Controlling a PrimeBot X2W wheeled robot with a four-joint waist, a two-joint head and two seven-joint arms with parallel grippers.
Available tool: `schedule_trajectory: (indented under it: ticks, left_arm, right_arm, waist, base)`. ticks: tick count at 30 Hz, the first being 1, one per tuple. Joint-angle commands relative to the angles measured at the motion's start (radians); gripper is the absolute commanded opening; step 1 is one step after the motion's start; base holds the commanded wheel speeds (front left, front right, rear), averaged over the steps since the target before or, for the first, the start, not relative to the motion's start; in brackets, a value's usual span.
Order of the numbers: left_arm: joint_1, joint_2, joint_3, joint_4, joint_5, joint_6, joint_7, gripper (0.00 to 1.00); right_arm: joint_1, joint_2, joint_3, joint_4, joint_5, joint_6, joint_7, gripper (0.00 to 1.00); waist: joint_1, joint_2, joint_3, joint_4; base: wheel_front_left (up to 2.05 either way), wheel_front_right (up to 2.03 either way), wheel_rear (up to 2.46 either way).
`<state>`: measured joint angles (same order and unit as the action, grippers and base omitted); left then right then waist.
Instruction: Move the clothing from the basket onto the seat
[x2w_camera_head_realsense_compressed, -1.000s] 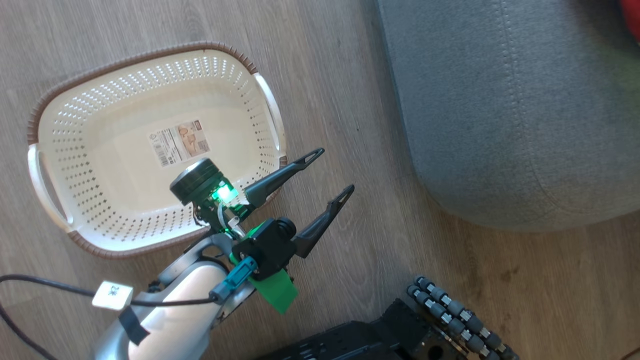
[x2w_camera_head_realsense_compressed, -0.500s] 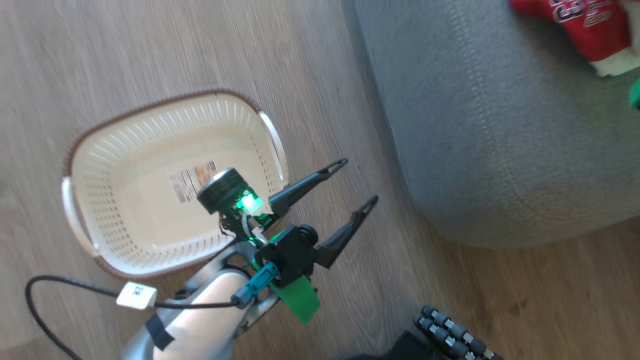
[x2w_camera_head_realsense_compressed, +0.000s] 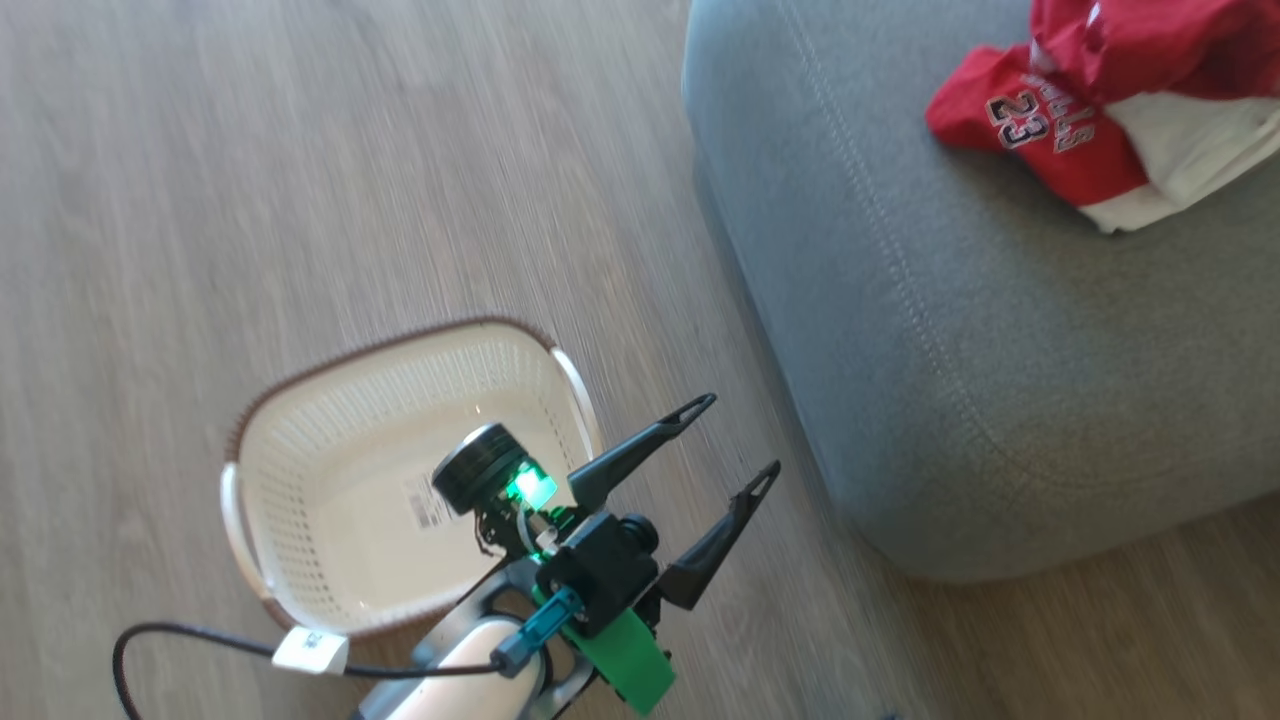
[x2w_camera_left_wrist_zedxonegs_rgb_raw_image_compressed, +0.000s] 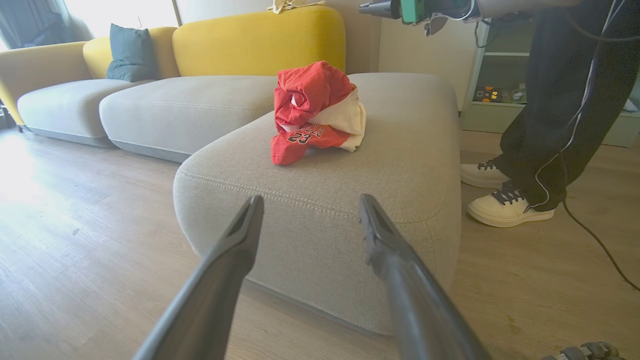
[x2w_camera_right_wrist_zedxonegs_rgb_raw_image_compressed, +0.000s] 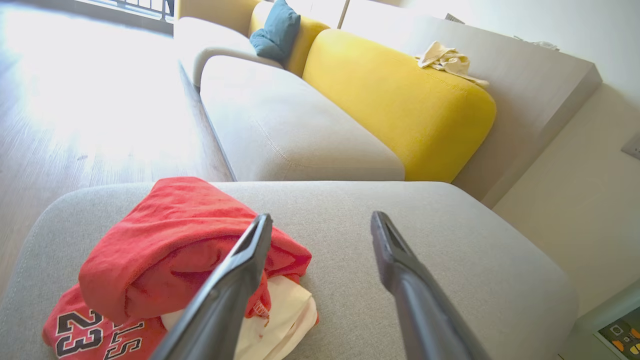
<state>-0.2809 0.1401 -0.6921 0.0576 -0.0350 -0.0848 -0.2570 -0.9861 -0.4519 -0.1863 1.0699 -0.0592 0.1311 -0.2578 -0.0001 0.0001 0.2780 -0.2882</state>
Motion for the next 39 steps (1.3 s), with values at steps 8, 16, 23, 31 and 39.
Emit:
schedule_trajectory:
  ticks: [8, 16, 23, 31, 39]
  left_arm:
    - [0.043, -0.034, 0.099, -0.049, -0.012, 0.014, -0.005, 1.00]
    - [0.096, -0.079, 0.244, -0.072, -0.096, 0.027, -0.005, 1.00]
    - [0.118, -0.089, 0.371, -0.100, -0.095, 0.062, -0.005, 1.00]
    - [0.142, -0.090, 0.496, -0.135, -0.123, 0.164, -0.005, 1.00]
    - [0.190, -0.090, 0.549, -0.078, -0.082, 0.205, -0.005, 1.00]
  right_arm:
    - [0.118, -0.016, -0.008, -0.313, 0.121, 0.000, -0.004, 1.00]
    - [0.303, 0.070, -0.006, -0.697, 0.157, 0.000, -0.004, 1.00]
    - [0.437, 0.144, 0.069, -0.909, 0.187, 0.000, -0.004, 1.00]
    - [0.558, 0.205, 0.163, -1.030, 0.200, 0.000, -0.004, 1.00]
    - [0.672, 0.251, 0.247, -1.025, 0.195, 0.000, -0.004, 1.00]
  waist:
    - [0.0001, -0.0001, -0.120, 0.040]
    - [0.0001, -0.0001, -0.192, 0.123]
    - [0.0001, -0.0001, -0.227, 0.209]
    - [0.0001, -0.0001, -0.249, 0.304]
    - [0.0001, -0.0001, -0.252, 0.359]
  base:
    - [0.00, 0.00, 0.00]
    - [0.00, 0.00, 0.00]
    - [0.00, 0.00, 0.00]
    - [0.00, 0.00, 0.00]
    - [0.00, 0.00, 0.00]
